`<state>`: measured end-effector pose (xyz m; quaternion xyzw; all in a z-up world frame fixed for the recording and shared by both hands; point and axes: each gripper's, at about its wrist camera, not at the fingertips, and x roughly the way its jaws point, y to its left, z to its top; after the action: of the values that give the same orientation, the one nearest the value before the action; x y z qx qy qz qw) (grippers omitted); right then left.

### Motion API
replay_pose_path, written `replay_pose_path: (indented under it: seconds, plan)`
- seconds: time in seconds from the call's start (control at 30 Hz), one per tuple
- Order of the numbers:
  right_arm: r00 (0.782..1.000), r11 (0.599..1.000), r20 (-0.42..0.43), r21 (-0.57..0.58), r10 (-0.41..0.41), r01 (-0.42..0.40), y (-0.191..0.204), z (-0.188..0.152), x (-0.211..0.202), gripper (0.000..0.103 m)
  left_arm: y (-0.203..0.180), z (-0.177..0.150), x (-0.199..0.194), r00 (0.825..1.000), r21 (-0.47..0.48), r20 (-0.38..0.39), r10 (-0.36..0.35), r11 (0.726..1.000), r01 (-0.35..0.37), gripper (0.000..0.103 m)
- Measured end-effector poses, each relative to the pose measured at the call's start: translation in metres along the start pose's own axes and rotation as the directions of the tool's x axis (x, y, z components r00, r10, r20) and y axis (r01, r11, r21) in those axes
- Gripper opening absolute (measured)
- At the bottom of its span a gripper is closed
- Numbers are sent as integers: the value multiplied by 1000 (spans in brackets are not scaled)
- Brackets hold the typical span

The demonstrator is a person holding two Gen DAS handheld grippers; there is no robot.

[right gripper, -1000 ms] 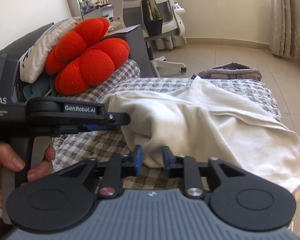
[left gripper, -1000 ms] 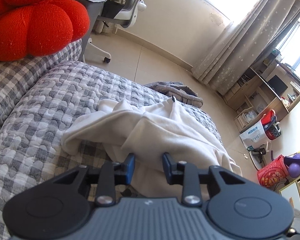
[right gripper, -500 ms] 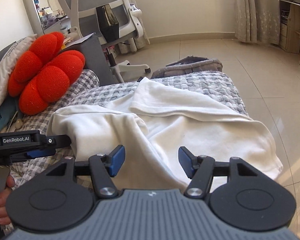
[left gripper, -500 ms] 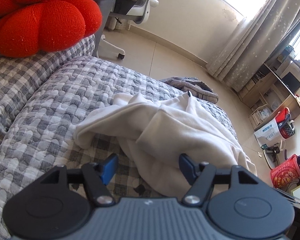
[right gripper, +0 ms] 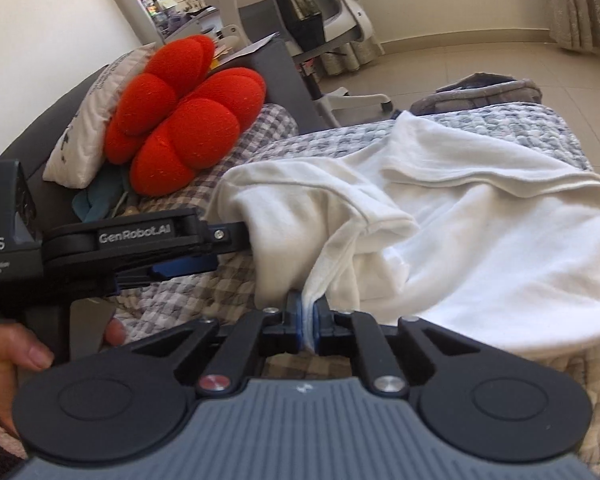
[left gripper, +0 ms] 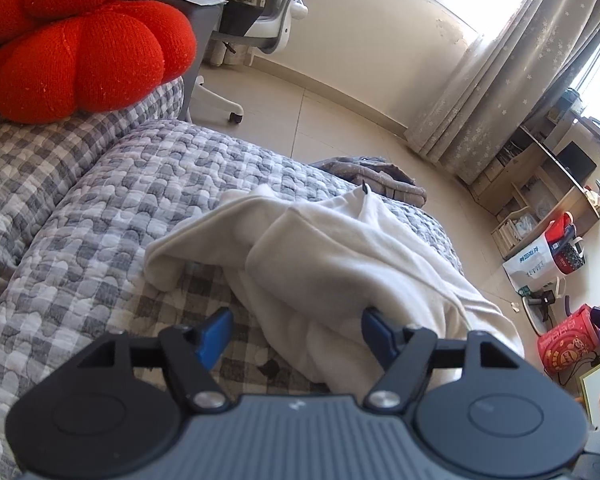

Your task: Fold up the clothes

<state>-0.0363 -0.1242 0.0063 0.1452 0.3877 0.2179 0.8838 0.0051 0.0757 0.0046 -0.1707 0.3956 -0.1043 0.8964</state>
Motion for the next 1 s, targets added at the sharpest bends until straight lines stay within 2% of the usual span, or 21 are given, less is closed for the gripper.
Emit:
replay_pose_path:
  seconds: [0.33,0.63,0.77,0.87,0.97,1.0]
  plan:
    - [990,988,-87,-101,110,-118,53,-13,20,11,23,1,-30,998,-22,47,36,999,-35,72]
    - [977,978,-120,-91,179,-190,79,-13,37,11,31,-2,-50,983,64,111,146,986,-154,72]
    - [982,980,-119,-122,145,-160,90,-14,44,12,41,-1,-54,981,62,105,161,984,-168,72]
    - [983,979,-150,-157,104,-127,94,-15,47,14,47,-2,-53,983,56,88,164,984,-169,73]
    - [983,980,-154,-152,104,-128,88,-12,39,15,46,-6,-54,983,68,81,166,983,-171,75]
    - [984,981,-146,-148,104,-125,85,-11,34,19,45,-7,-55,983,74,80,165,982,-171,76]
